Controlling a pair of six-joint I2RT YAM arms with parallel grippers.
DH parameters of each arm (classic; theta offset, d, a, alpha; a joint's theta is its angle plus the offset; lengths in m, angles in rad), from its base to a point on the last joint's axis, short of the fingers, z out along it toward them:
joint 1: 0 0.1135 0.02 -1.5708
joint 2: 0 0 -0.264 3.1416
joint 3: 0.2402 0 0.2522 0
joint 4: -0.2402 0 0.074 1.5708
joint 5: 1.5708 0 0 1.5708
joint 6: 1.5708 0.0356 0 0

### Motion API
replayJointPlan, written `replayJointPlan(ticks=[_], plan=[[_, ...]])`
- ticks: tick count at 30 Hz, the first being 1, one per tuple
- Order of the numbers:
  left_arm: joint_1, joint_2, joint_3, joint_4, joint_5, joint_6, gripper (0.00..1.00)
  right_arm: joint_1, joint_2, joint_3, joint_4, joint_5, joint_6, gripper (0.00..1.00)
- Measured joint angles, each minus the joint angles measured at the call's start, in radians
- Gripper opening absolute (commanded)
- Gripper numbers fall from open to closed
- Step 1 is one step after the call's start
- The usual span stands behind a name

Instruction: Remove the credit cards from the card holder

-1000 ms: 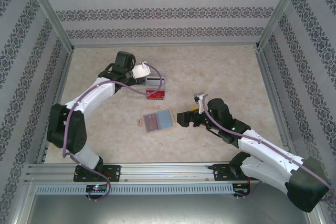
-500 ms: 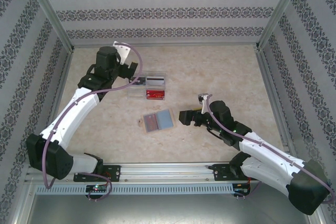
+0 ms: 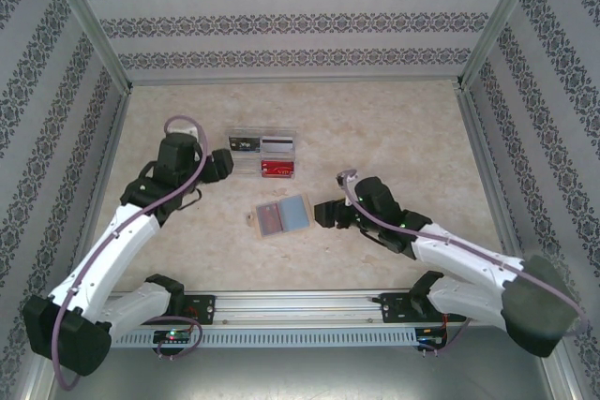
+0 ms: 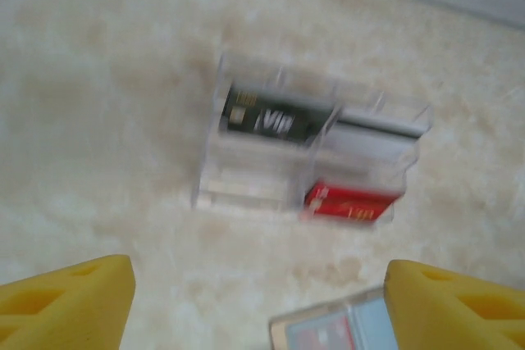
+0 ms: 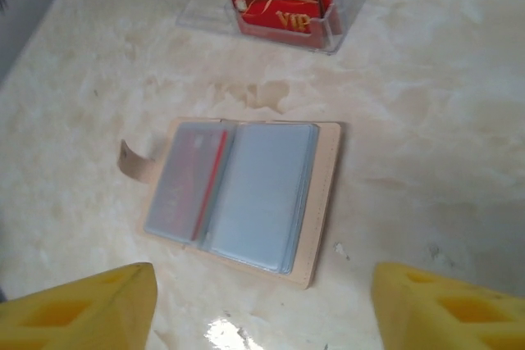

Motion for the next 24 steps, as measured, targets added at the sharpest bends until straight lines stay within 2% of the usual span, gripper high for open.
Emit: replayJointPlan(ticks=[4, 7, 12, 14, 16, 21, 24], plan=[[-0.040, -0.066, -0.127, -0.002, 0.029, -0.145, 0.67, 0.028, 0.122, 0.060, 0.000, -0.014, -0.016, 0.42], [-0.124, -0.089, -0.197, 0.019, 0.033, -0.232, 0.67, 0.037, 0.200, 0.092, 0.000, -0.020, -0.018, 0.32], [-0.348, -0.013, -0.241, 0.051, -0.028, -0.333, 0.70, 0.039, 0.287, 0.117, -0.002, -0.019, -0.017, 0.30], [-0.424, 0.047, -0.241, 0.081, -0.054, -0.364, 0.73, 0.039, 0.311, 0.118, -0.003, -0.019, -0.015, 0.33], [-0.469, 0.093, -0.241, 0.105, -0.072, -0.386, 0.72, 0.039, 0.336, 0.121, -0.004, -0.014, -0.009, 0.36], [-0.515, 0.167, -0.261, 0.185, -0.077, -0.432, 0.66, 0.039, 0.397, 0.125, 0.002, -0.009, 0.004, 0.30], [-0.517, 0.187, -0.294, 0.238, -0.069, -0.453, 0.58, 0.039, 0.430, 0.127, 0.008, -0.009, 0.012, 0.28]])
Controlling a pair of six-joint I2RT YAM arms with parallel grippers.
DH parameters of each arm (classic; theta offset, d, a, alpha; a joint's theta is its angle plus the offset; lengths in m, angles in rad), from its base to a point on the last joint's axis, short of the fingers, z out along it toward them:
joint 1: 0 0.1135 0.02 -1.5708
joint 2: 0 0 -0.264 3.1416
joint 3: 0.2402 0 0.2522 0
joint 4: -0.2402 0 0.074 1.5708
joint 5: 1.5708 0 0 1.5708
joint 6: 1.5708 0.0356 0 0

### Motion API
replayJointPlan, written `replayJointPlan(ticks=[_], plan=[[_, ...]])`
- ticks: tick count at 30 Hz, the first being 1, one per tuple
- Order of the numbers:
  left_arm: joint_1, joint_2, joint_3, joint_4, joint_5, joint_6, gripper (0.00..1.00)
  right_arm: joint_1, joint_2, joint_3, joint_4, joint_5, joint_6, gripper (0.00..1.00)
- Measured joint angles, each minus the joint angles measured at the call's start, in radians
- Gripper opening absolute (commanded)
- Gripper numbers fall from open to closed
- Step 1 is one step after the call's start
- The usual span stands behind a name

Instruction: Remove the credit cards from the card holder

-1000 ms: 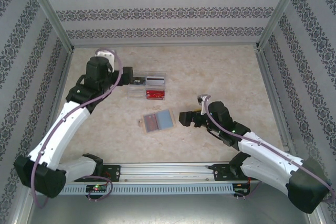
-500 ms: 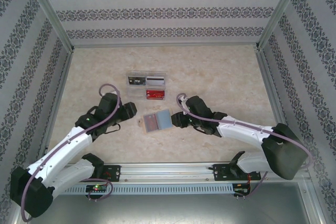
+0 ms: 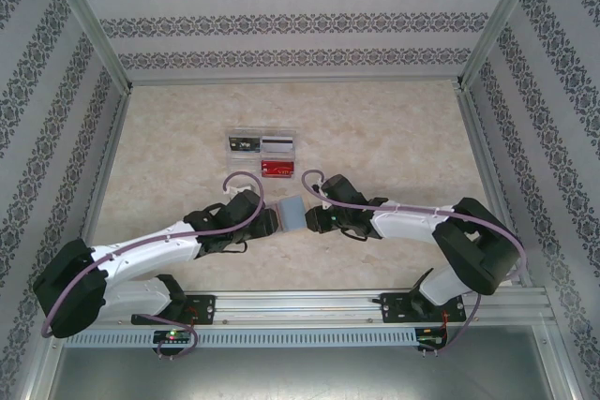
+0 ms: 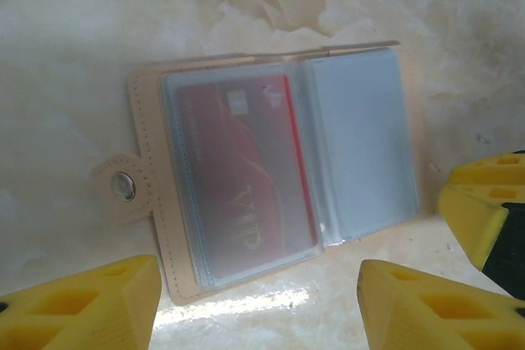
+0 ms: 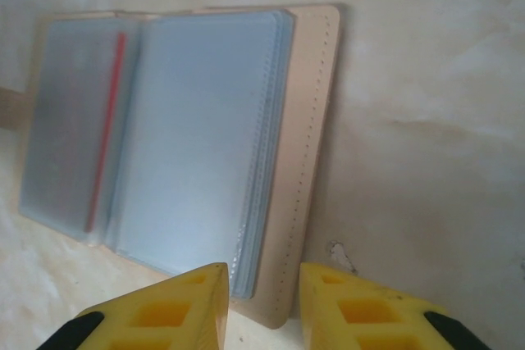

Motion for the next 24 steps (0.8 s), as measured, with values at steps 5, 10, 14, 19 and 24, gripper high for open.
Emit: replayJointPlan(ticks=[5, 10, 14, 19, 24], plan=[[0.000, 0.023, -0.027, 0.059, 0.016, -0.019, 0.49, 0.000, 0.034, 0.006, 0.008, -0.011, 0.005, 0.26], [0.000, 0.058, -0.031, 0.103, 0.023, -0.026, 0.49, 0.000, 0.034, 0.006, 0.013, -0.015, 0.005, 0.26], [0.000, 0.111, -0.031, 0.117, 0.023, -0.026, 0.49, 0.000, 0.034, 0.006, 0.016, -0.022, 0.006, 0.26], [0.000, 0.169, -0.031, 0.122, 0.018, -0.031, 0.48, 0.000, 0.034, 0.006, 0.016, -0.026, 0.009, 0.26], [0.000, 0.176, -0.031, 0.130, 0.014, -0.038, 0.48, 0.000, 0.034, 0.006, 0.016, -0.030, 0.009, 0.26]])
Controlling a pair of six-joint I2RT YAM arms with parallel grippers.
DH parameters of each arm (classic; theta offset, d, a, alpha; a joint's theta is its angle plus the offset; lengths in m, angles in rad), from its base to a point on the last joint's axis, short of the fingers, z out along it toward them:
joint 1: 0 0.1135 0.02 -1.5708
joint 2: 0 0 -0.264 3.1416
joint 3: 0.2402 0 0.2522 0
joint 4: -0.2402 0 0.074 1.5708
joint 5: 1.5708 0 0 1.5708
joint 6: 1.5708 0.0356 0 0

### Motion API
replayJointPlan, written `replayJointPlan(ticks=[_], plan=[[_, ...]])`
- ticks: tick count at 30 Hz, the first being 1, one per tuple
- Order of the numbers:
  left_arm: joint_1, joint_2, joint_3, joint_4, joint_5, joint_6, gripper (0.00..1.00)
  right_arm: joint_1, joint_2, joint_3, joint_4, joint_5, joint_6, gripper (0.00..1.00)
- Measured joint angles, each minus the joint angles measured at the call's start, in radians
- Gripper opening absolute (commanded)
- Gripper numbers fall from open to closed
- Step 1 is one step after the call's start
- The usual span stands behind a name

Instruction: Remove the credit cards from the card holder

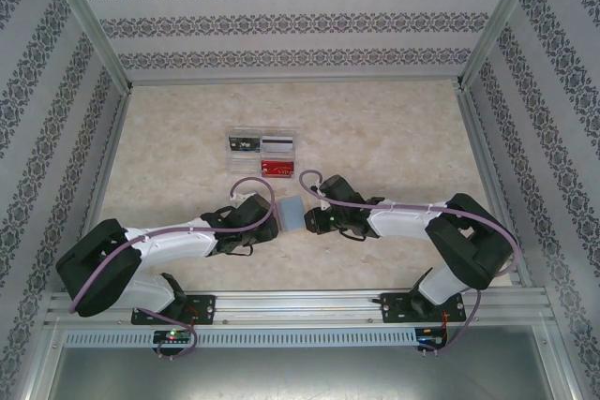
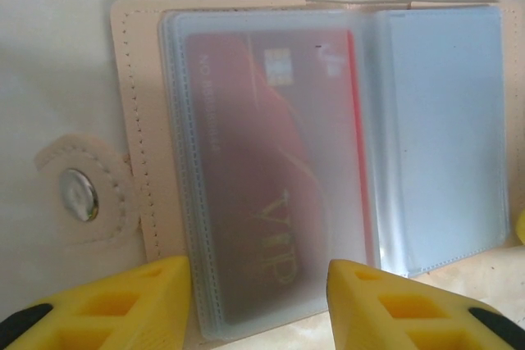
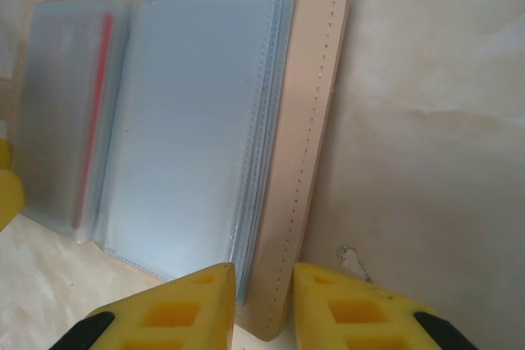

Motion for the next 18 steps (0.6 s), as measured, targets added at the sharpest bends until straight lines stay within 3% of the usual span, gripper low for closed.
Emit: replayJointPlan(ticks=[18], plan=[[0.000, 0.014, 0.000, 0.100, 0.047, 0.025, 0.49, 0.000, 0.017, 0.006, 0.000, -0.008, 0.000, 0.26]])
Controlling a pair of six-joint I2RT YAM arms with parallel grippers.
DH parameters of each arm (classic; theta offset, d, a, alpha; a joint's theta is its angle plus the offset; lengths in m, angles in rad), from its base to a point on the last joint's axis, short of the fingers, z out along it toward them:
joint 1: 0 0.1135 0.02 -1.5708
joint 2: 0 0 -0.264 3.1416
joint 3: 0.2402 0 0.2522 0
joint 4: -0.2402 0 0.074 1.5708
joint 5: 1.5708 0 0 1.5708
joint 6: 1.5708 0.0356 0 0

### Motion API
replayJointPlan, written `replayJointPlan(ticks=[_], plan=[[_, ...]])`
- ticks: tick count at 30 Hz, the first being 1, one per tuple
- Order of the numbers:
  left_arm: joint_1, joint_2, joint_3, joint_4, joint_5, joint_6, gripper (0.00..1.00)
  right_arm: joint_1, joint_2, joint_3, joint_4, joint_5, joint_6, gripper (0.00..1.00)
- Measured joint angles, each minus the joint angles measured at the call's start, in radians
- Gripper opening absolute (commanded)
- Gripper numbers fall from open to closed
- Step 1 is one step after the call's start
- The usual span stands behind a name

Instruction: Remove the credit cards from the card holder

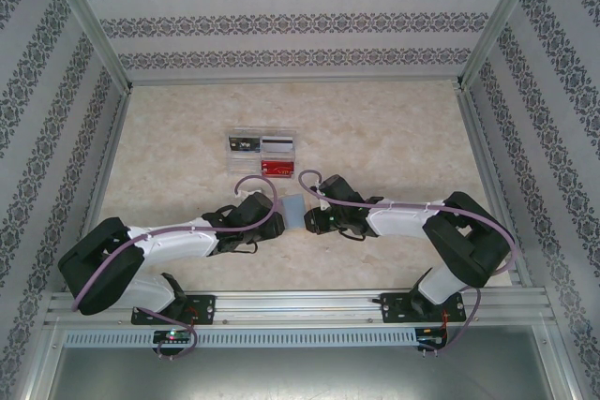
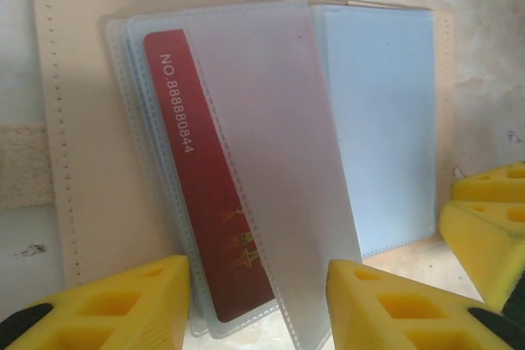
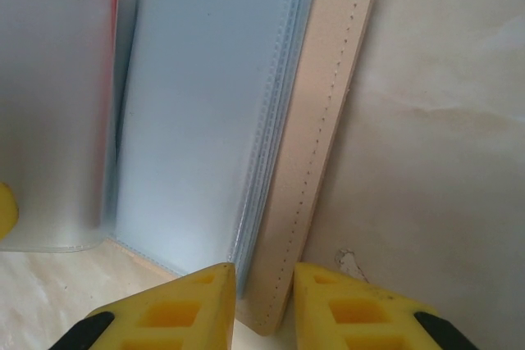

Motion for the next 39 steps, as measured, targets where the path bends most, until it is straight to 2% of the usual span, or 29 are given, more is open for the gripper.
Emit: replayJointPlan(ticks=[3, 6, 10, 14, 17, 27, 39], plan=[[0.000, -0.001, 0.000, 0.013, 0.013, 0.013, 0.55, 0.002, 0.001, 0.003, 0.000, -0.003, 0.000, 0.27], [0.000, -0.001, 0.001, 0.014, 0.018, 0.024, 0.75, 0.006, 0.002, 0.005, 0.003, -0.005, 0.000, 0.27], [0.000, -0.002, 0.007, 0.014, 0.026, 0.041, 0.86, 0.008, 0.002, 0.006, 0.007, -0.008, 0.000, 0.27], [0.000, -0.006, 0.008, 0.017, 0.037, 0.049, 0.91, 0.008, 0.002, 0.006, 0.008, -0.008, 0.001, 0.28], [0.000, -0.015, 0.009, 0.016, 0.042, 0.061, 1.00, 0.008, 0.002, 0.006, 0.008, -0.008, 0.003, 0.28], [0.000, -0.077, 0.035, -0.013, 0.034, 0.067, 1.00, 0.008, 0.002, 0.006, 0.008, -0.008, 0.003, 0.32], [0.000, -0.056, 0.074, -0.023, 0.042, 0.087, 1.00, 0.008, 0.002, 0.006, 0.008, -0.008, 0.003, 0.36]])
